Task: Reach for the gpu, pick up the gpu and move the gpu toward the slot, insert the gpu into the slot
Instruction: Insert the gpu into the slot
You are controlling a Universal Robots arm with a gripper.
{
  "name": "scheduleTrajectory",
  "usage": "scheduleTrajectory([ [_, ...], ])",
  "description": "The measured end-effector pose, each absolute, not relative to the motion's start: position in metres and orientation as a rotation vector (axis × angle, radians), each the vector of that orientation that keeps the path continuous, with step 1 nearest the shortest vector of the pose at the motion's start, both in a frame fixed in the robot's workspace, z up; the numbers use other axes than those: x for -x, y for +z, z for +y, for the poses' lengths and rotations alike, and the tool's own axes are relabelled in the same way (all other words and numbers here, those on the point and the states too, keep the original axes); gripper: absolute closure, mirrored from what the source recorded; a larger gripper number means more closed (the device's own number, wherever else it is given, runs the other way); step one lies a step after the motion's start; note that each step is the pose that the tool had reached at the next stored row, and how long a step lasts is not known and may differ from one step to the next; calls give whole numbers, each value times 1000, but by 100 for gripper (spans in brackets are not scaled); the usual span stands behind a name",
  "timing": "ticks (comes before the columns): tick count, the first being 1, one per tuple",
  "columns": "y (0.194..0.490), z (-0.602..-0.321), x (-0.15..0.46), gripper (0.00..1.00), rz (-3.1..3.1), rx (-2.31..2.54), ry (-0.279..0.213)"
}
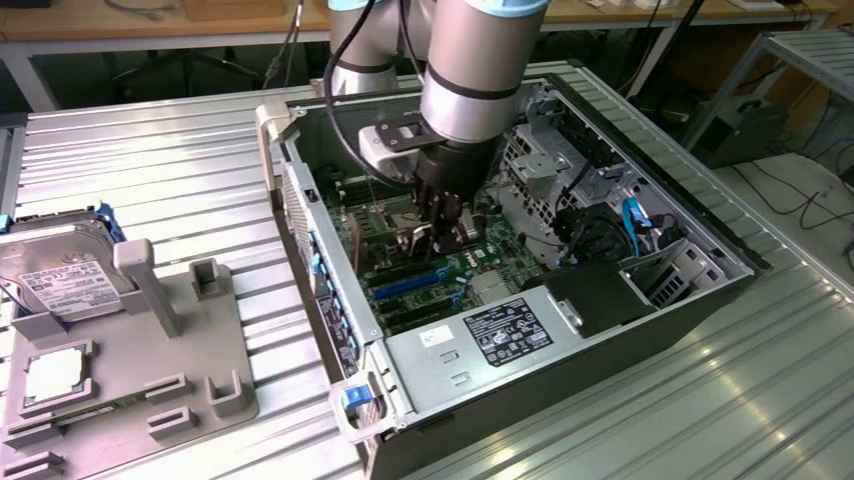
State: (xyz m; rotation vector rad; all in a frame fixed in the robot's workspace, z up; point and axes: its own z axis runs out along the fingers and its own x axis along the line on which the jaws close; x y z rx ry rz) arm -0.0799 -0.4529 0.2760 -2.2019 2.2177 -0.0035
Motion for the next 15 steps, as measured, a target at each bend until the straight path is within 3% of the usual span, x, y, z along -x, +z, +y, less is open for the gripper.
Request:
scheduleTrajectory([
  [15,259,-458,87,72,2218,2202,-4],
])
